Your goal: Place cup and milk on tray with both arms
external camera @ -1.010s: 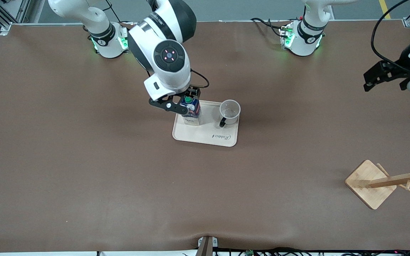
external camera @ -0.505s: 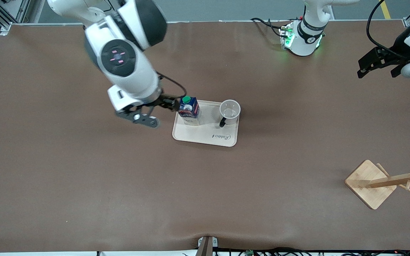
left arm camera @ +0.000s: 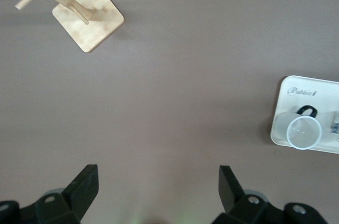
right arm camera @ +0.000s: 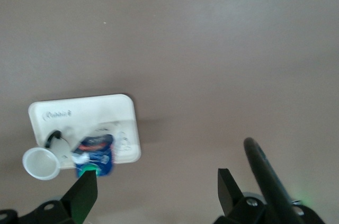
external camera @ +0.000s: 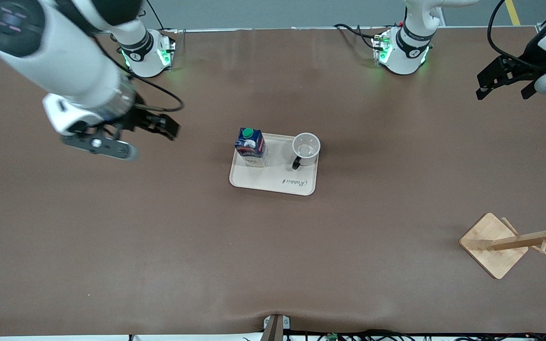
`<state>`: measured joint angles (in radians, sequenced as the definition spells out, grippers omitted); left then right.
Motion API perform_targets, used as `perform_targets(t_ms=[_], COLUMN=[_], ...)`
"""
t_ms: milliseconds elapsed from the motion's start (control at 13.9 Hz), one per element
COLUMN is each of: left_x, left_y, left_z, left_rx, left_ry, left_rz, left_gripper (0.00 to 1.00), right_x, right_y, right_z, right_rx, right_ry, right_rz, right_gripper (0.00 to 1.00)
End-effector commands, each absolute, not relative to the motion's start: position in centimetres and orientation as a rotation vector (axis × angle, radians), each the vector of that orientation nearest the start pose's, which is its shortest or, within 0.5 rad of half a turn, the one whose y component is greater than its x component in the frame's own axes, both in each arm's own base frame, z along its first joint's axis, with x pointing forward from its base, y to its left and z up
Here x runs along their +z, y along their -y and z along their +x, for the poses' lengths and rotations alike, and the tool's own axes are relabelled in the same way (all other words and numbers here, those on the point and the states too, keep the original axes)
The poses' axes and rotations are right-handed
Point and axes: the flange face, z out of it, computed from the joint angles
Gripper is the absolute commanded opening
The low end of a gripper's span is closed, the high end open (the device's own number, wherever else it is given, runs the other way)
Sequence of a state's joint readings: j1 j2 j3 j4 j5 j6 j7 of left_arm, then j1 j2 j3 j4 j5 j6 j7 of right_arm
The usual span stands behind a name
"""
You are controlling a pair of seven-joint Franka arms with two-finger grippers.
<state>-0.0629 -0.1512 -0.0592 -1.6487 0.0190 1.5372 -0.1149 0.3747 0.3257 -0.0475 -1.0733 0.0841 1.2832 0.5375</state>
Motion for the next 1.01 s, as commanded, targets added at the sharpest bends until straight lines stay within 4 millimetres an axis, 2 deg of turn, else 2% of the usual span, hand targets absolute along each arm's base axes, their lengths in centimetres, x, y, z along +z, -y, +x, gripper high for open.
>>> perform_targets(t_ms=[0, 144, 216, 361, 505, 577, 938], left_x=[65.9, 65.9, 65.9, 66.1, 66.3, 66.3, 66.1], left_y=[7.2, 7.3, 7.3, 7.2, 6.9, 6.9, 7.0], left_z=[50.3, 50.4, 50.4, 50.2, 50.2, 50.2, 50.4], left_rx=[-0.092, -0.089, -0.090, -0.096, -0.098, -0.098, -0.095], left_ry=[-0.064, -0.069, -0.067, -0.066, -0.059, -0.059, -0.060], left_rz=[-3.067, -3.067, -3.067, -3.069, -3.068, -3.068, -3.077], left_gripper=[1.00, 1.00, 1.00, 1.00, 1.00, 1.00, 1.00], right_x=[64.1, 63.9, 63.5, 62.1, 60.3, 59.7, 60.2], right_y=[-12.2, -7.3, -4.8, -1.5, 0.0, 0.8, 3.0], right_z=[58.7, 58.5, 58.5, 56.8, 53.8, 53.0, 53.2], right_rx=[0.214, 0.187, 0.174, 0.152, 0.066, 0.066, 0.054], right_ry=[-0.075, 0.162, 0.179, 0.129, 0.173, 0.195, 0.305], right_rz=[-3.151, -3.194, -3.187, -3.180, -3.173, -3.180, -3.189], right_gripper=[1.00, 1.00, 1.00, 1.00, 1.00, 1.00, 1.00])
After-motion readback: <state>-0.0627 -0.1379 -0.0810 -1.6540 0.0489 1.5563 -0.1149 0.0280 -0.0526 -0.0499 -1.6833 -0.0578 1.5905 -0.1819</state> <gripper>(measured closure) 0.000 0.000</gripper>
